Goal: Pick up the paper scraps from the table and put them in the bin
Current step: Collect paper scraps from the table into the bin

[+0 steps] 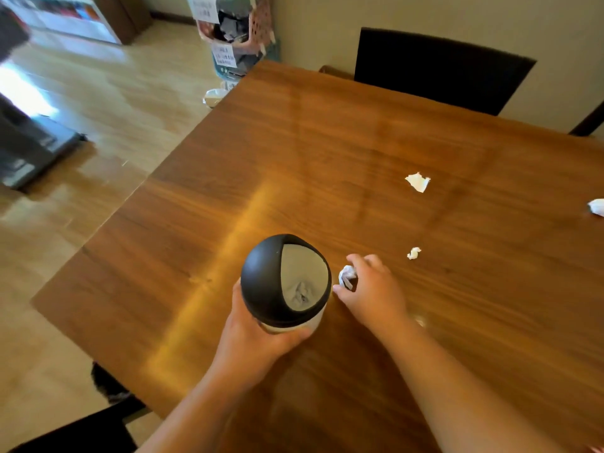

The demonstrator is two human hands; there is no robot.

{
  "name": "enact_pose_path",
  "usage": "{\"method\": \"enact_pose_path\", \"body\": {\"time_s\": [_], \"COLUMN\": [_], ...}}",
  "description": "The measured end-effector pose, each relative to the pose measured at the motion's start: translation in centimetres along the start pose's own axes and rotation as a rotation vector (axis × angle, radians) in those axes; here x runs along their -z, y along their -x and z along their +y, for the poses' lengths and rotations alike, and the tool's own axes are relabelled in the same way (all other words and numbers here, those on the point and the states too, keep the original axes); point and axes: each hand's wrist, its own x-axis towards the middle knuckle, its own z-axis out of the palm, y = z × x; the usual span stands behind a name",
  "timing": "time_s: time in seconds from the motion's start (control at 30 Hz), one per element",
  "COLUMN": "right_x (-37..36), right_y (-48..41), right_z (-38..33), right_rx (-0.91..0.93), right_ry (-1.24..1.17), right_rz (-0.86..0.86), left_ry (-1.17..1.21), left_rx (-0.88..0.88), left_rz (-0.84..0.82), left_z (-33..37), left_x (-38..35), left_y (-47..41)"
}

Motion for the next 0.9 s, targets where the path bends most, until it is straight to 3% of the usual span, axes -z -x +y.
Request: {"method": "enact_pose_path", "body": {"time_s": [0.33,0.5,0.73,0.8,0.9], "right_x": [3.4,12.7,22.8,22.5,19.5], "right_y": [1.3,4.0,8.3,8.7,8.9], "right_z": [-0.1,-2.8,-8.0,-9.3,-11.1], "right_rx": [-0.005,0.167,0.525,0.587,0.568], "right_ry": [-0.251,-0.571,-0.796,-0.783,-0.537], "right_rz": [0.145,0.525,0.971,0.959,0.677], "left_ry": [-0.013,0.010,0.014,0.017,0.019], "left_rx": [-0.018,-0.032,-0.084,-0.096,-0.120], "left_rz": [-0.046,-0.069,-0.040,-0.044,-0.049], "left_z": [0.7,1.3,2.8,2.9,3.5], "left_x": [1.0,2.2,2.5,2.3,1.7], "left_y": [-0.5,-0.2,-0.8,-0.9,-1.2]}}
